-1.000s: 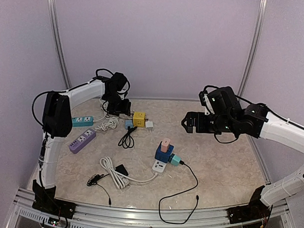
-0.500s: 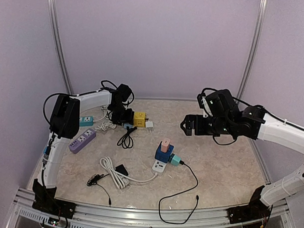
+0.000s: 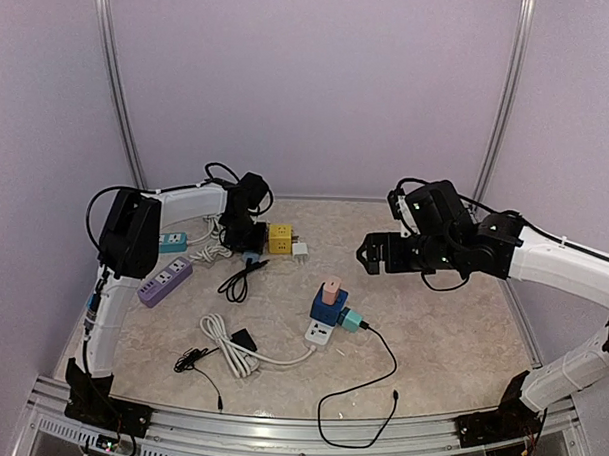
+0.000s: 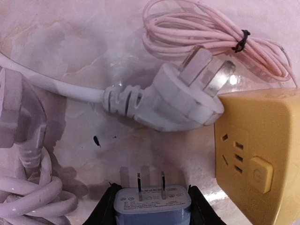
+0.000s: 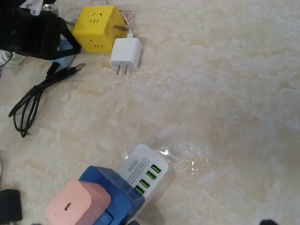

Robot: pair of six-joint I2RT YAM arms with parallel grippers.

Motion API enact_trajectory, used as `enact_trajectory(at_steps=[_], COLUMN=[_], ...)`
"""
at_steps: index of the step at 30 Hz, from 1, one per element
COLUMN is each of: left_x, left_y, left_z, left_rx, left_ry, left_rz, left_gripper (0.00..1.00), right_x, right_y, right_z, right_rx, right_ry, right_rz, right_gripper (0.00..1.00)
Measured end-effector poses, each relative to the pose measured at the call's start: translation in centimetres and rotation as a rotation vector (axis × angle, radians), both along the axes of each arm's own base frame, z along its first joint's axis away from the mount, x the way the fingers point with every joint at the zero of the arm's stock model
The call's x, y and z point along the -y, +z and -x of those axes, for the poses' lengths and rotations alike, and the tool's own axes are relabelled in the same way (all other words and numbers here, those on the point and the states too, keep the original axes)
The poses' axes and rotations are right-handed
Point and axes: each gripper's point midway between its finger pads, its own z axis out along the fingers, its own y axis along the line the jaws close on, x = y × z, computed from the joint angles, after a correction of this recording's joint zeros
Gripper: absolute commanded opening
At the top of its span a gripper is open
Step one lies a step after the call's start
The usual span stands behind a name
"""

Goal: Insert the plug
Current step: Pick up the plug from the center of the board.

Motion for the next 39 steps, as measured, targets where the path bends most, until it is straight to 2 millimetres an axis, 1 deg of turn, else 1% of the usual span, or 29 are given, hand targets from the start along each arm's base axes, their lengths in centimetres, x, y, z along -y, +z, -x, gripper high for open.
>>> enact_trajectory(at_steps=[3,5,7,8,9,11,12,13,14,16,17,19,20,22,24,25,28,31,33,35,37,39], left_x=[-1.1,-2.0,-2.6,-2.8,-3.0,-3.1,-3.0,-2.9,-2.7,-2.3,-2.0,-1.2,-0.5,1.0,2.5,3.3,5.0,6.6,7.6,8.9,9.7,10.0], left_y=[0.2,0.9,2.7,4.2,6.1,11.5,14.8,17.9,22.0,29.3,33.1,38.6,41.0,44.2,45.8,46.3,46.0,44.8,43.9,43.1,43.0,43.7], left_z=[0.8,1.6,1.9,2.0,1.9,1.7,1.4,1.1,0.9,1.6,2.6,5.0,6.5,9.3,11.6,13.1,15.9,17.5,18.0,18.7,19.1,19.2], left_rx=[-0.027,-0.051,-0.049,-0.033,-0.004,0.084,0.147,0.213,0.3,0.457,0.535,0.643,0.685,0.735,0.758,0.763,0.743,0.716,0.708,0.698,0.698,0.726], left_ry=[0.001,-0.003,-0.007,-0.011,-0.017,-0.036,-0.045,-0.05,-0.058,-0.075,-0.089,-0.126,-0.15,-0.21,-0.274,-0.317,-0.391,-0.441,-0.467,-0.5,-0.519,-0.527], left_rz=[-0.017,-0.035,-0.032,-0.024,-0.012,0.023,0.047,0.074,0.113,0.186,0.229,0.31,0.359,0.436,0.482,0.498,0.524,0.558,0.564,0.568,0.576,0.59], left_gripper=[0.0,0.0,0.0,0.0,0.0,0.0,0.0,0.0,0.0,0.0,0.0,0.0,0.0,0.0,0.0,0.0,0.0,0.0,0.0,0.0,0.0,0.0], right_x=[0.1,0.3,0.8,1.1,1.3,1.4,1.4,0.9,0.3,-1.9,-3.2,-6.0,-7.3,-10.1,-12.4,-13.5,-15.3,-15.8,-15.7,-15.8,-15.8,-15.7], right_y=[0.1,0.5,1.3,1.9,2.8,4.4,5.0,6.6,7.9,11.3,12.9,16.1,17.1,18.9,20.2,20.7,21.5,22.5,23.0,23.4,23.9,24.1], right_z=[0.0,-0.1,-0.2,-0.3,-0.4,-0.5,-0.6,-0.8,-0.8,-0.4,0.1,1.4,1.9,3.0,3.9,4.6,6.2,7.4,7.5,7.0,6.5,6.1], right_rx=[0.006,0.022,0.052,0.073,0.101,0.16,0.181,0.242,0.29,0.42,0.481,0.605,0.653,0.742,0.818,0.857,0.939,1.011,1.045,1.059,1.068,1.071], right_ry=[0.0,-0.004,-0.018,-0.028,-0.04,-0.06,-0.065,-0.072,-0.072,-0.053,-0.035,0.003,0.019,0.053,0.084,0.102,0.137,0.134,0.102,0.055,0.01,-0.024], right_rz=[0.005,0.008,0.007,0.004,-0.004,-0.026,-0.036,-0.067,-0.093,-0.179,-0.223,-0.309,-0.335,-0.373,-0.396,-0.407,-0.434,-0.473,-0.484,-0.477,-0.473,-0.475], right_gripper=[1.0,0.99,0.97,0.96,0.95,0.94,0.94,0.94,0.94,0.94,0.94,0.94,0.94,0.95,0.96,0.96,0.96,0.98,0.98,0.95,0.9,0.88])
